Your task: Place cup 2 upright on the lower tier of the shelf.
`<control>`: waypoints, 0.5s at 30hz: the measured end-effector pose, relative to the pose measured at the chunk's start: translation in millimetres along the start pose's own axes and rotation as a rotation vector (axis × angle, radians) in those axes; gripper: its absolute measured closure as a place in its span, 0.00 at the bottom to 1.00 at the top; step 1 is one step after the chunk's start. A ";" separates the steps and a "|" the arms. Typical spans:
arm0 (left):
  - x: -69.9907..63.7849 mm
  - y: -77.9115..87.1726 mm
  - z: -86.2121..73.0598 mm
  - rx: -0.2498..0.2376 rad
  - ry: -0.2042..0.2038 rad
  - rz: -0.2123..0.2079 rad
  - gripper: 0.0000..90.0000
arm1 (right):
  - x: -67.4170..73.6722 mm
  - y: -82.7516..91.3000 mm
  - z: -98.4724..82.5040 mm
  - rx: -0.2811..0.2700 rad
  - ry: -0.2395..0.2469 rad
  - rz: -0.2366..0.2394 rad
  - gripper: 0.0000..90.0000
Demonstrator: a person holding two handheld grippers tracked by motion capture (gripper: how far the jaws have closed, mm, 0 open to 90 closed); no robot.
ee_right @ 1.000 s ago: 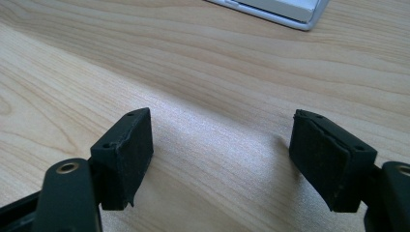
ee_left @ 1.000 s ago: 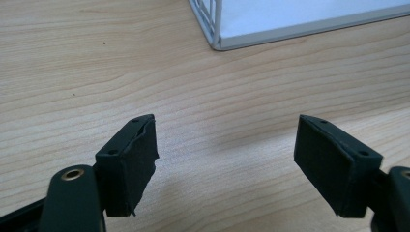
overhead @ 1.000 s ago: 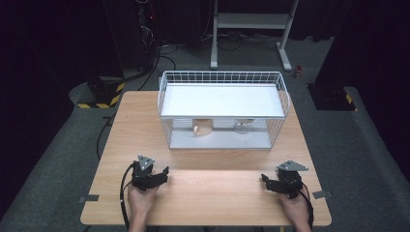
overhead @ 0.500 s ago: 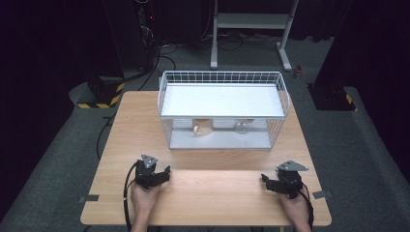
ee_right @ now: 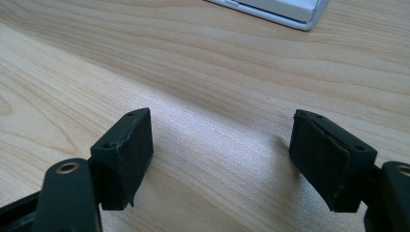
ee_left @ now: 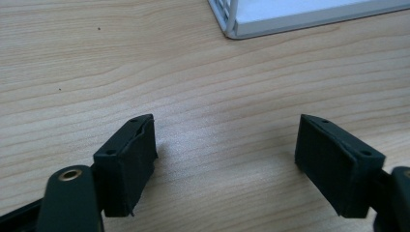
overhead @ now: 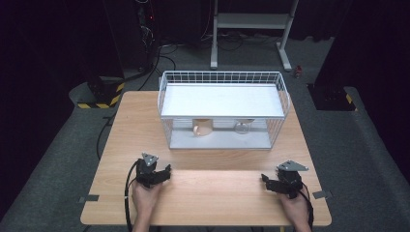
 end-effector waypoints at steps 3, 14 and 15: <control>0.0 0.0 0.0 0.000 0.000 0.000 0.25 | 0.0 0.0 0.0 0.000 0.000 0.000 0.26; -0.4 0.6 -0.5 -0.001 0.000 -0.002 0.24 | -0.1 0.0 0.2 0.000 -0.001 0.002 0.26; -0.4 0.6 -0.5 -0.001 0.000 -0.003 0.24 | -0.2 -0.2 0.3 0.000 -0.001 0.001 0.26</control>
Point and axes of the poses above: each handheld gripper's, and its own axes: y roughly backward along the jaws, z roughly out of its top, x roughly to its left, the point moved 1 cm from there along -y, roughly forward along the jaws, and after that the axes turned 13 degrees about z, right-handed, at the moved point
